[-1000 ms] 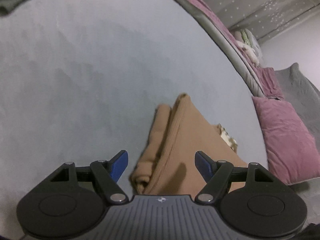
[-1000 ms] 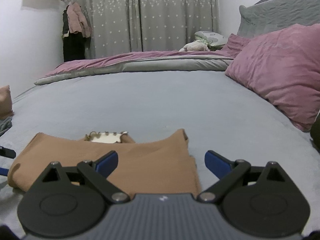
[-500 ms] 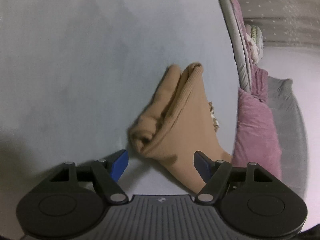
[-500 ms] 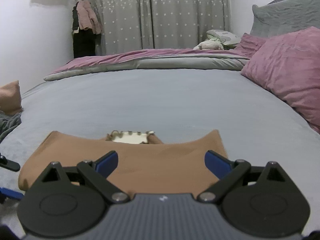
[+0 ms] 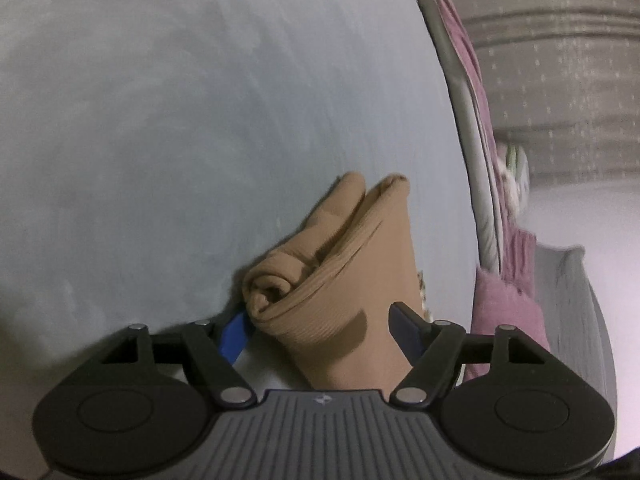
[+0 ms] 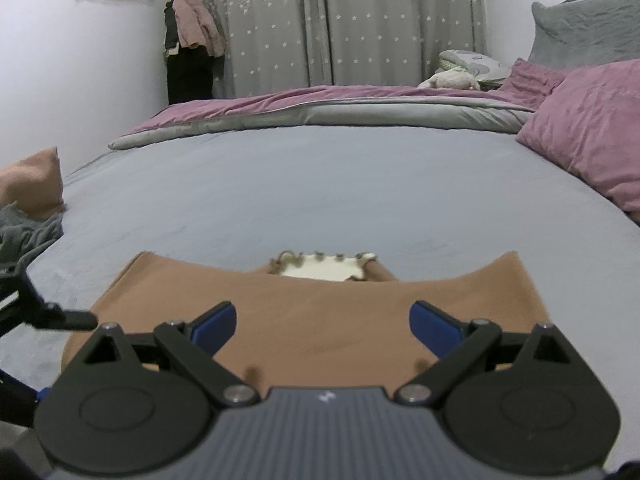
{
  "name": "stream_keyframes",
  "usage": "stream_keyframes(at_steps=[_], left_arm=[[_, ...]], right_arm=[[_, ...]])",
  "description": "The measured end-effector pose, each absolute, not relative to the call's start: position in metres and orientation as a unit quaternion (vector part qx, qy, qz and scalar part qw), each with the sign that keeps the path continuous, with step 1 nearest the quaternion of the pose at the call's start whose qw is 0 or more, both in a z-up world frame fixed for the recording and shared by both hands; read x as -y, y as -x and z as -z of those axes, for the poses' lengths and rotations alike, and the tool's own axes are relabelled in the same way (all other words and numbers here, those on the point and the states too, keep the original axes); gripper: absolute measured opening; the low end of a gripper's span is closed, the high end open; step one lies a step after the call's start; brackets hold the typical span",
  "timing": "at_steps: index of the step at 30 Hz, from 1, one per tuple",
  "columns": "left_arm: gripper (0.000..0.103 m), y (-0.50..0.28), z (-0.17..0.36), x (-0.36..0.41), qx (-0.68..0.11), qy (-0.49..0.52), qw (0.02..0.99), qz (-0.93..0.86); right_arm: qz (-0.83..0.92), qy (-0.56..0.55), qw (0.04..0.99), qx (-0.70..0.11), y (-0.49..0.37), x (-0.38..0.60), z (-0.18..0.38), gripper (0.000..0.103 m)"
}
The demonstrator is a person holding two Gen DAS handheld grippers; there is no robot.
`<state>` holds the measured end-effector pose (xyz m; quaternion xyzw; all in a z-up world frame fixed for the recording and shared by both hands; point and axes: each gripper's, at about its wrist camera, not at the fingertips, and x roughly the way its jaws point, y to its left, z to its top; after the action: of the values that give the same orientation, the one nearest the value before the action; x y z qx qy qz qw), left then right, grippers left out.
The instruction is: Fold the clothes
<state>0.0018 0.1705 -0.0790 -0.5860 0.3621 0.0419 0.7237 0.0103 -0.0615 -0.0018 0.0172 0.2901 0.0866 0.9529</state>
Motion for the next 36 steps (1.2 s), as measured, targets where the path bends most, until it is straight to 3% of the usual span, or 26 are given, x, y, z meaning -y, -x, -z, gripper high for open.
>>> stream_keyframes(at_steps=[15,36], left_arm=[[0.075,0.007,0.080,-0.142,-0.269,0.569,0.757,-0.176],[0.071,-0.005,0.078,-0.138,-0.246,0.550,0.768,-0.219]], right_arm=[[-0.090,-0.008,0.948,-0.304,-0.007,0.053,0.013,0.097],[-0.084,-0.032,0.950,-0.298,-0.006,0.072,0.003,0.097]])
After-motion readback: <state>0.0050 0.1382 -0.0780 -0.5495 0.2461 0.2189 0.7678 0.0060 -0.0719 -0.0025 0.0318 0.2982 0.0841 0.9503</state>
